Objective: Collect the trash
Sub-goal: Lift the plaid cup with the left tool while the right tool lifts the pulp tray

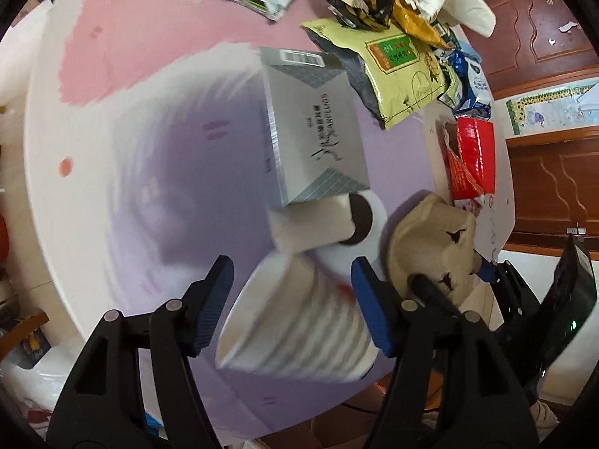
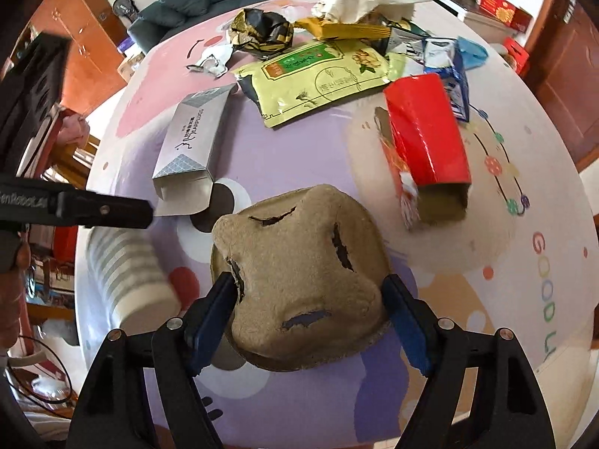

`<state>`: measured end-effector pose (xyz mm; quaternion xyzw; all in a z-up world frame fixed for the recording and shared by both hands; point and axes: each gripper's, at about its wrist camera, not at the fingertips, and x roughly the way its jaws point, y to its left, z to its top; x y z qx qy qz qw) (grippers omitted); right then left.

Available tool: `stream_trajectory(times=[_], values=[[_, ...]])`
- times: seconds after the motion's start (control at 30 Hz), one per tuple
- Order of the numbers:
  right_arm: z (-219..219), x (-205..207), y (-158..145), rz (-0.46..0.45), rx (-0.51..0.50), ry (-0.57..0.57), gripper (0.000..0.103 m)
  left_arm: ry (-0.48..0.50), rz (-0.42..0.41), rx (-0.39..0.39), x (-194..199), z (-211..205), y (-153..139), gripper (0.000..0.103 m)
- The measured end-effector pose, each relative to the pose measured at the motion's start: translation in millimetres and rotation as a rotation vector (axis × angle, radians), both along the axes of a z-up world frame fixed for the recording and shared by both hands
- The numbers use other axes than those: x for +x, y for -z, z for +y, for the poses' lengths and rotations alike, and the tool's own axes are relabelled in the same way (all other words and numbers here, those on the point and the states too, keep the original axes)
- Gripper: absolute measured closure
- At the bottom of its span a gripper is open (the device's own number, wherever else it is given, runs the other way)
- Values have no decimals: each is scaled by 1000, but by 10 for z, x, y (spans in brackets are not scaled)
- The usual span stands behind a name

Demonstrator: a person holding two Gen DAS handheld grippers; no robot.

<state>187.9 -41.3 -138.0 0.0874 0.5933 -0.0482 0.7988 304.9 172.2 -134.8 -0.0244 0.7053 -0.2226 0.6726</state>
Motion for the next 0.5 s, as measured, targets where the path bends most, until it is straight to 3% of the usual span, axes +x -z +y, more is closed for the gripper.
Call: stream_trajectory(times=[0.5], values=[[81,-102,-66,11,-8,-17,23,-68,41,-89,-462,421,119,34]])
